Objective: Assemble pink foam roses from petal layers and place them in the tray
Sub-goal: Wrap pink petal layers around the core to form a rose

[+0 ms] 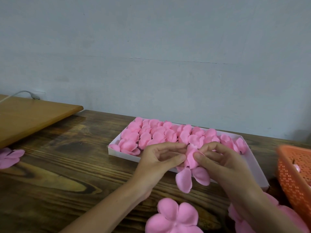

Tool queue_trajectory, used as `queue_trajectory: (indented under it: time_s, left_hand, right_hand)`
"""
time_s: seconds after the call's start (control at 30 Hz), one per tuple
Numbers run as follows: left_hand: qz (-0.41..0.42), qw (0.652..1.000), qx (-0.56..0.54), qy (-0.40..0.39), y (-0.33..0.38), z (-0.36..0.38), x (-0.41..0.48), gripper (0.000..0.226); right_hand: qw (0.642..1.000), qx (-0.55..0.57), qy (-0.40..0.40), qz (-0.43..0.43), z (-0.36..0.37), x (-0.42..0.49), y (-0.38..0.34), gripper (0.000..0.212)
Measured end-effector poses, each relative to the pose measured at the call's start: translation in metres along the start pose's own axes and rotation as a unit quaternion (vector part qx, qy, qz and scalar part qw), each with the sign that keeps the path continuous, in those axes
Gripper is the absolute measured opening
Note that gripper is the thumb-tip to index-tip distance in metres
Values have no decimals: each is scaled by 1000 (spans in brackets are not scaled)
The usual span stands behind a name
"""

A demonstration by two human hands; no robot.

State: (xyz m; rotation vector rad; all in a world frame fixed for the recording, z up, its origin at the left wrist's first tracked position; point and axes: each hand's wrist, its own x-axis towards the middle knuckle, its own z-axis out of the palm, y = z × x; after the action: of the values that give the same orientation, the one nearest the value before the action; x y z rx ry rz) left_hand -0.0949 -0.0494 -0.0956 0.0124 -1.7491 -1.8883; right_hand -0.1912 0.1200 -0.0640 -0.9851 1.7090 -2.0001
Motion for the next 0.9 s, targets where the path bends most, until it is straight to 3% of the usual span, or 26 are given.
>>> queue_trajectory:
  time_s: [0.33,0.57,0.77,0.87,0.9]
  left_hand:
    - [-25,996,-35,-73,0,-6,5,41]
    - [-47,996,-49,-64,-1,-3,4,44]
    - [-48,989,-124,-57,-1,-3,6,37]
    - [-44,987,-143,-53,-2,-6,9,38]
    - [-45,988,-143,-48,-3,-7,9,39]
  right_hand:
    - [998,-44,-19,-33,-2,0,0,6]
    - [999,-27,-37,5,-5,3,0,10]
    - [999,-25,-13,33,-9,3,-1,14]
    - [999,-12,-34,21,-12,3,-2,5]
    - [999,-36,-40,3,-14,3,-2,13]
